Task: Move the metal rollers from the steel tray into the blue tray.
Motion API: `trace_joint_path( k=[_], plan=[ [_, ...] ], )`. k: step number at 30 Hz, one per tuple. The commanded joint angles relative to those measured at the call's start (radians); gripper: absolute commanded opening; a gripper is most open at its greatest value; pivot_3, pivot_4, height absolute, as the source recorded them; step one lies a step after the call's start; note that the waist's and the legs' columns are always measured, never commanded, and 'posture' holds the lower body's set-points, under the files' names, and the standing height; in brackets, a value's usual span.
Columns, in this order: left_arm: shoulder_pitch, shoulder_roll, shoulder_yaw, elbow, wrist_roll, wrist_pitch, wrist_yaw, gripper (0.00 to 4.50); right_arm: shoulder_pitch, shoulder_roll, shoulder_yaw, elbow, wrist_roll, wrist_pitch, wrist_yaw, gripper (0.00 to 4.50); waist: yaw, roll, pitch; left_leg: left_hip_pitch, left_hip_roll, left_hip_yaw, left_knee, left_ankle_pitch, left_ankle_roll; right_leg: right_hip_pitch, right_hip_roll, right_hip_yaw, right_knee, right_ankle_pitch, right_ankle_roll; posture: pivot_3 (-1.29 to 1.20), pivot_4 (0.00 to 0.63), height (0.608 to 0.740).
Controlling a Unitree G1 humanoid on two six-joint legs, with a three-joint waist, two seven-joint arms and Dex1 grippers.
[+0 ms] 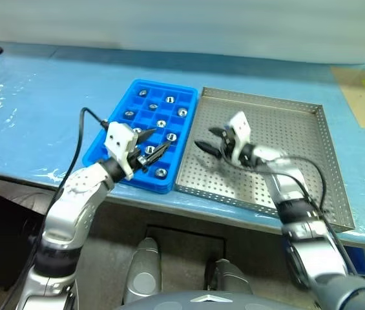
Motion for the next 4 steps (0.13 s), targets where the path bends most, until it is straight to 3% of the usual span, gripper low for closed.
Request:
trace_joint_path(
  k=[1,4],
  plan=[
    [-0.101,-0.05,-0.016,0.168,0.0,-0.128,-0.09,2.9,0.081,-0.047,-0.055,-0.236,0.077,0.008,0.017,3.88,-0.03,0.0,0.0,0.0,-0.001,0.0,0.0,0.0,0.0,0.0,0.0,0.0,0.0,0.0,0.0,0.09,0.15,0.74],
    [-0.159,-0.071,-0.018,0.299,-0.005,-0.206,-0.181,3.28,0.137,-0.072,-0.093,-0.329,0.127,0.066,0.001,4.5,-0.065,-0.001,-0.001,0.004,-0.001,0.001,0.0,0.0,0.0,0.001,0.0,0.002,0.0,0.001,0.001,0.04,0.15,0.74]
  ],
)
